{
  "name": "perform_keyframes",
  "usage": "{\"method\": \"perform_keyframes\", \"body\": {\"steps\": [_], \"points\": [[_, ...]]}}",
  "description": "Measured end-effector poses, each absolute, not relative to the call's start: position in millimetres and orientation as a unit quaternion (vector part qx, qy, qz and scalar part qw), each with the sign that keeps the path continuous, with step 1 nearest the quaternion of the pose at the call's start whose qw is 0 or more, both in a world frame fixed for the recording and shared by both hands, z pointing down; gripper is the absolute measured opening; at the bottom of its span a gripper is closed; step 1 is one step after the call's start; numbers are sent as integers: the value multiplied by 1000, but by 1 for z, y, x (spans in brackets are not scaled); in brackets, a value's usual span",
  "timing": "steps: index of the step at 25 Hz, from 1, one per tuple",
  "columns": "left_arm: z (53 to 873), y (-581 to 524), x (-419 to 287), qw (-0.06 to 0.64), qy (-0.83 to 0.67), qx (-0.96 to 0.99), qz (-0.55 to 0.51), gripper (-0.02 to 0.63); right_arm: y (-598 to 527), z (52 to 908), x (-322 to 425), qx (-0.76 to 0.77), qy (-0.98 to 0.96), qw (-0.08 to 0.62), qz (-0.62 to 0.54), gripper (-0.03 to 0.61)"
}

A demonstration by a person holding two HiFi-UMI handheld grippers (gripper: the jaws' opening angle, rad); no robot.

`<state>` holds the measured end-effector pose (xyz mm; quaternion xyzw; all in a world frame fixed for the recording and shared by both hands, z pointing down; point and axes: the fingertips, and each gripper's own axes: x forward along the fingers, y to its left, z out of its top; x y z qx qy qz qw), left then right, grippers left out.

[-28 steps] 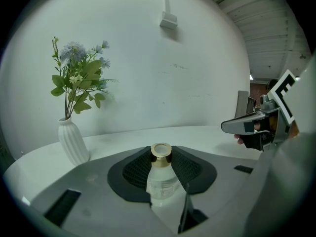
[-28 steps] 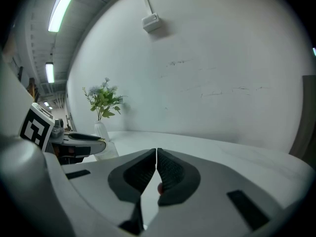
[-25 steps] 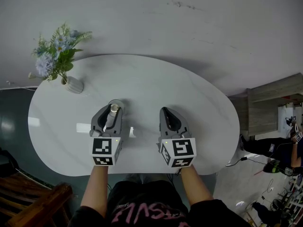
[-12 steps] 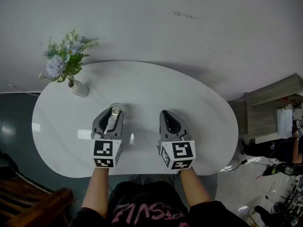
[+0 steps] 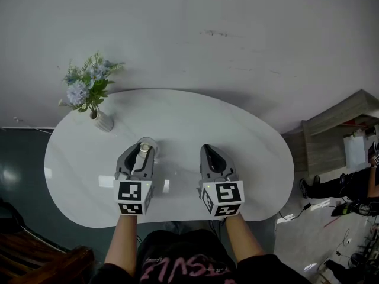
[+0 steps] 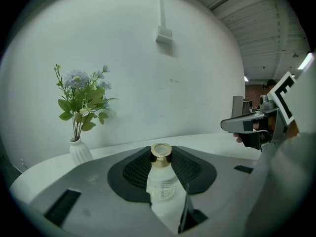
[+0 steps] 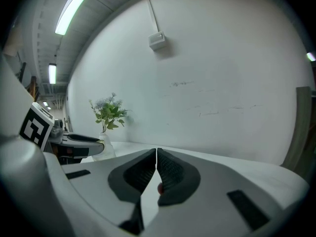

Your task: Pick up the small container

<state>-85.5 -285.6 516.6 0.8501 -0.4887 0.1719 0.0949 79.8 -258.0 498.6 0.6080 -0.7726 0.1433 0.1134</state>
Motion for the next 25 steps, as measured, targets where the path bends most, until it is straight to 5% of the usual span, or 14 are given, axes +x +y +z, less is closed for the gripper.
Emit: {"method": "perform_keyframes", "body": {"steps": [25], "points": [[465,-264,-91,68,-489,857,149,130,-231,444,84,625,-770,81,98,67]]}}
